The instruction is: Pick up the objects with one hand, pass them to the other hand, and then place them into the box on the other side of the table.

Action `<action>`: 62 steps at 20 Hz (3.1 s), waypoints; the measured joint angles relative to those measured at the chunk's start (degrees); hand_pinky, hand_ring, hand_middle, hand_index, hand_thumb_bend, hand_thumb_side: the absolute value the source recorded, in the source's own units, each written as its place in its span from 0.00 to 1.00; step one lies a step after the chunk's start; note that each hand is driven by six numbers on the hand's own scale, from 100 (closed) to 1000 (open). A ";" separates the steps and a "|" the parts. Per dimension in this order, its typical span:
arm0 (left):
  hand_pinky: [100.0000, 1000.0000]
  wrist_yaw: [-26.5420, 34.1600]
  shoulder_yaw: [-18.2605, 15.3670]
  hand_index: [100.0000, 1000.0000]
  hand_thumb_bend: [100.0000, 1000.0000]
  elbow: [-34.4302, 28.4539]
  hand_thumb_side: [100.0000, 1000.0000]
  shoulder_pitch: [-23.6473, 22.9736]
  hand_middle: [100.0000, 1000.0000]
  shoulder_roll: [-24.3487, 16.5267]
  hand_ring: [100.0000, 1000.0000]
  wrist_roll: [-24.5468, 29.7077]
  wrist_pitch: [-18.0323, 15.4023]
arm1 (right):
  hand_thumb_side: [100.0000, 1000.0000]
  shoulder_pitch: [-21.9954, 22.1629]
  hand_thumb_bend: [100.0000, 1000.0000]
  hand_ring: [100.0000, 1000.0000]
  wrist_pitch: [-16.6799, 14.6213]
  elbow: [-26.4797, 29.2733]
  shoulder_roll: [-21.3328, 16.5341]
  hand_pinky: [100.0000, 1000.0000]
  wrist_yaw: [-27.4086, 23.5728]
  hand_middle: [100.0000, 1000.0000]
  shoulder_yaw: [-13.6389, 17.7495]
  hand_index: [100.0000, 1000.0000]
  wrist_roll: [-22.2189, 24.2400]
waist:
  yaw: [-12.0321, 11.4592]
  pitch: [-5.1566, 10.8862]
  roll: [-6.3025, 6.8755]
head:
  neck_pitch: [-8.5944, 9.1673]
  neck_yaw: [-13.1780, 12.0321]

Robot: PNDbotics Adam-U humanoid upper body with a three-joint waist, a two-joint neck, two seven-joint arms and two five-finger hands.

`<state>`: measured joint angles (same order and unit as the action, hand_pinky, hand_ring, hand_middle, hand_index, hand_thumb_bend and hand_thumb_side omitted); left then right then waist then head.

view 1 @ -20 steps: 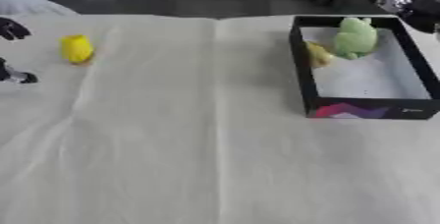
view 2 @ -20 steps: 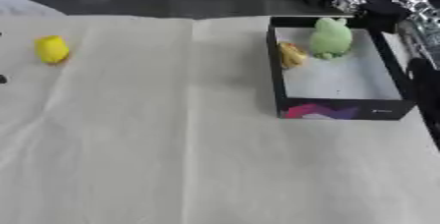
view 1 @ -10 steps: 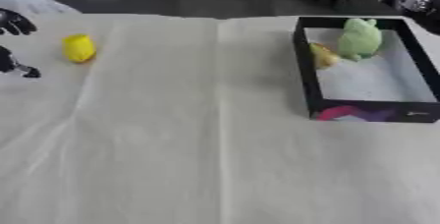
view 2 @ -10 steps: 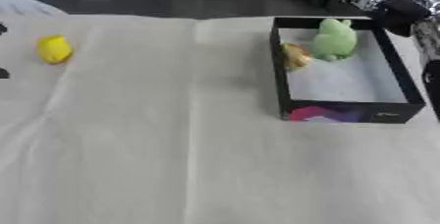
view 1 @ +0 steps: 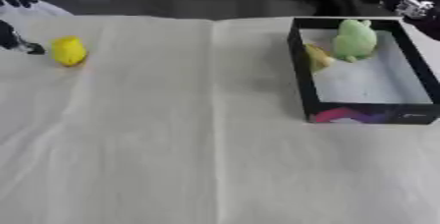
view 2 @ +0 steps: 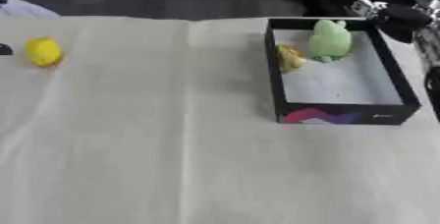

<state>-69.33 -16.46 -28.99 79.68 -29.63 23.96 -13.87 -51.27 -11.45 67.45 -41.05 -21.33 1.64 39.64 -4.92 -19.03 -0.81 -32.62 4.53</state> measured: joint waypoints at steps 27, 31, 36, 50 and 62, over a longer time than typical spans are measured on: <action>0.90 -8.34 -2.66 0.83 0.50 -1.24 0.00 -1.66 0.75 0.88 0.86 1.82 3.98 | 0.28 -0.77 0.00 1.00 -1.78 -1.30 1.03 1.00 2.98 0.87 -0.98 1.00 1.26 | 2.38 -2.14 0.34 | 1.10 -1.76; 0.90 -8.92 -2.83 0.83 0.44 -1.20 0.00 -1.88 0.75 0.86 0.86 1.46 4.66 | 0.28 -0.87 0.00 1.00 -2.21 -1.60 1.04 1.00 3.13 0.87 -0.97 1.00 1.53 | 2.57 -2.40 0.33 | 1.29 -2.32; 0.90 -9.95 -2.90 0.84 0.44 -0.90 0.00 -2.13 0.75 0.83 0.86 1.08 5.40 | 0.27 -0.90 0.00 1.00 -2.68 -1.79 1.07 1.00 3.43 0.87 -0.97 1.00 1.75 | 2.73 -2.67 0.19 | 1.77 -3.82; 0.89 -14.93 -3.04 0.85 0.45 -0.52 0.00 -3.02 0.75 0.32 0.86 -0.10 8.64 | 0.26 -1.19 0.00 1.00 -3.52 -2.33 1.38 1.00 3.91 0.87 -0.97 1.00 1.85 | 3.43 -3.51 -0.06 | 3.04 -5.14; 0.87 -17.72 -3.96 0.86 0.39 -0.56 0.00 -3.38 0.73 0.30 0.83 -2.48 10.91 | 0.24 -1.18 0.00 1.00 -4.20 -2.88 1.49 1.00 4.44 0.87 -0.97 1.00 2.19 | 4.07 -4.19 -0.33 | 3.56 -5.93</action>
<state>-87.05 -20.42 -29.55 76.30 -29.34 21.48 -2.97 -52.45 -15.65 64.57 -39.56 -16.88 0.67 41.83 -0.85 -23.22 -1.15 -29.05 -1.40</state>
